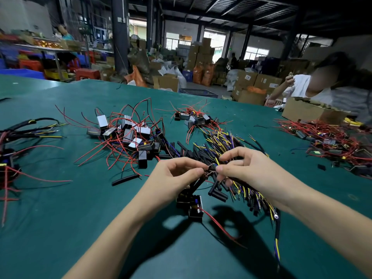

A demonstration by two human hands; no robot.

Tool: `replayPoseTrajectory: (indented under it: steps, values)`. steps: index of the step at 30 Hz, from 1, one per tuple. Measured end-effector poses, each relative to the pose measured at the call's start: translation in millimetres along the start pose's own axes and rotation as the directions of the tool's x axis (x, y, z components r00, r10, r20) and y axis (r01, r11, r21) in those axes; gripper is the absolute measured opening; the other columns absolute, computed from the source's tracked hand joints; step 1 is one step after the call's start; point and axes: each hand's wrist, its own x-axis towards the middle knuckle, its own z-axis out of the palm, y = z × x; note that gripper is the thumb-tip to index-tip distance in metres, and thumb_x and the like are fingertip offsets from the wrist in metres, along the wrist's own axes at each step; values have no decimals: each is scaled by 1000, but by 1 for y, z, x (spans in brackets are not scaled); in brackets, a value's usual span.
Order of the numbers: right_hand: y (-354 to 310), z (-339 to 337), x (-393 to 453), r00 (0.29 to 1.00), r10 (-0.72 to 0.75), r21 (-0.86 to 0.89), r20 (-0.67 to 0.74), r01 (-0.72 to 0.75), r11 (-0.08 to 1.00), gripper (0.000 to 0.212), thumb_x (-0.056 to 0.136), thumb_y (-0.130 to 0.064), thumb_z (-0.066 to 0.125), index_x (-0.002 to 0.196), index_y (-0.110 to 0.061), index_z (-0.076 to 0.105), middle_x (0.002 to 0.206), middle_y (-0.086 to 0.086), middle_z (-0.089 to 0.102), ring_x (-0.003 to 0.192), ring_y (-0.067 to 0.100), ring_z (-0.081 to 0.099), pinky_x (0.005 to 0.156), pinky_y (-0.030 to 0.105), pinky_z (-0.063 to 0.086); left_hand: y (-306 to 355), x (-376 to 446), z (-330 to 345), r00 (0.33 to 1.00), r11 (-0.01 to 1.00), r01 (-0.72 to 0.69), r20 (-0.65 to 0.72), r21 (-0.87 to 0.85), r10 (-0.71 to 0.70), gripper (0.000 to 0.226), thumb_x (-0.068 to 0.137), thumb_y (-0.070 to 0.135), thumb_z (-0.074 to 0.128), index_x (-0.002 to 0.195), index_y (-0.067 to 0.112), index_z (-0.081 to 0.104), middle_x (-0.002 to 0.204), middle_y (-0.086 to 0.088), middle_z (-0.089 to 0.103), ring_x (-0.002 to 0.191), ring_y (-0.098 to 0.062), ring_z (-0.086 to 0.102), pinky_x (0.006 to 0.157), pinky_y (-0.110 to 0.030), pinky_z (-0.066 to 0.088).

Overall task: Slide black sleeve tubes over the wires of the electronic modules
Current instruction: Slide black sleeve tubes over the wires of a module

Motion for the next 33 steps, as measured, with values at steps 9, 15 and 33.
replayPoseTrajectory:
  steps: [9,15,33]
  values:
    - [-4,1,-3,999,-45,-111,-8,43,993,14,89,-6,58,92,-16,68,70,3,72,61,14,62,82,46,50,-3,0,2,999,995,-19,-25,97,22,11,87,11,64,84,19,71,81,1,72,75,-5,61,75,-25,48]
    - [-4,3,-2,1000,-13,-88,-26,11,996,9,90,-14,61,88,-12,70,67,1,72,59,8,62,74,30,46,-2,-1,7,990,981,-67,-112,185,88,11,87,12,65,77,15,68,76,-1,70,74,-18,63,77,-40,50]
    - [-2,11,4,1000,13,-61,-20,-14,998,12,86,-12,65,75,-16,70,65,-5,68,60,4,57,62,14,44,-9,-2,6,962,894,-199,-94,401,256,13,86,8,65,91,19,70,80,11,70,75,3,60,63,-8,38]
